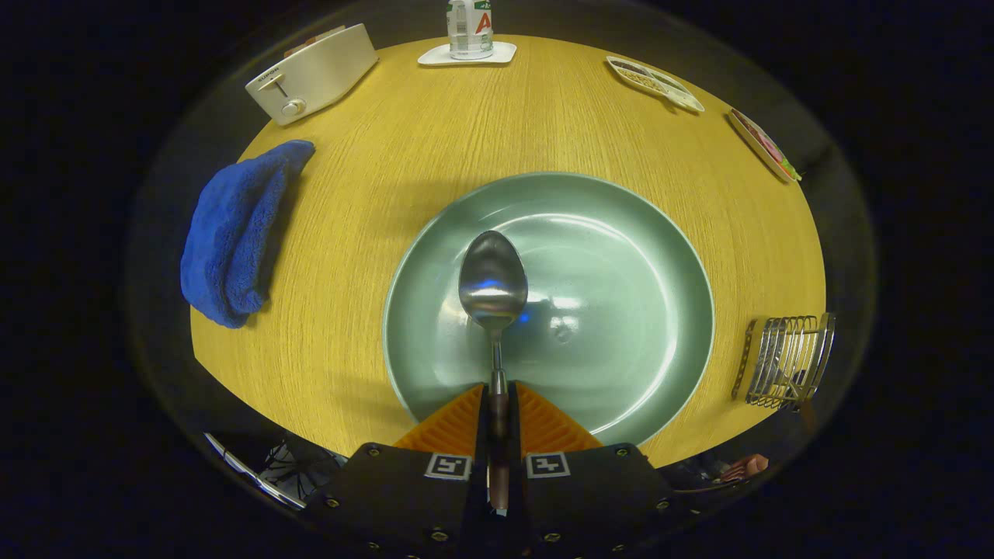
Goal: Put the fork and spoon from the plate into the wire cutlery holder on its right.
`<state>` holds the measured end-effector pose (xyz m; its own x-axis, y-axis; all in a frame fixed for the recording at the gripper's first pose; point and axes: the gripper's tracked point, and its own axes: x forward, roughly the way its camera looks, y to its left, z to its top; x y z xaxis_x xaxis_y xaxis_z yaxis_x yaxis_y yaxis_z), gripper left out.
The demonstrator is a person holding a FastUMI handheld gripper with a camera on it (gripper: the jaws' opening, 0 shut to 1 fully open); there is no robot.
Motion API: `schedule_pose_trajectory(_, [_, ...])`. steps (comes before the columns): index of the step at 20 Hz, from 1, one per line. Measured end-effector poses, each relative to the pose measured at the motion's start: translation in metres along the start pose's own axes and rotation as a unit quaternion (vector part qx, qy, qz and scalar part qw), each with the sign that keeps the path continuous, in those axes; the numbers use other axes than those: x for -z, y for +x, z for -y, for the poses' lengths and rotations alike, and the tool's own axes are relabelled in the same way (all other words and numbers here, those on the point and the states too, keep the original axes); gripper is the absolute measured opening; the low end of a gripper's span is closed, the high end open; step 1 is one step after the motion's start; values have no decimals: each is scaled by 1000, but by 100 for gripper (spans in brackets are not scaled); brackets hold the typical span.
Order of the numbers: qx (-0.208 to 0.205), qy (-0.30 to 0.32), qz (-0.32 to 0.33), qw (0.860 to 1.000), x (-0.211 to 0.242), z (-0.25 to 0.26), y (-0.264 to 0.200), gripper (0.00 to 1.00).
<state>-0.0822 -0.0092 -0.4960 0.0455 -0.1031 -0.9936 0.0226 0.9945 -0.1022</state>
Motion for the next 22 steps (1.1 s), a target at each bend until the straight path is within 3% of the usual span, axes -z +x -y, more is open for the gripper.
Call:
schedule_pose_trajectory(1, [2,-5,2,1000,-1,-1,-1,4])
schedule_pose_trajectory(6, [46,-18,15,999,-6,15,-11,4])
schedule_pose_trajectory(22, [121,79,130,981,-59,84,-111,4])
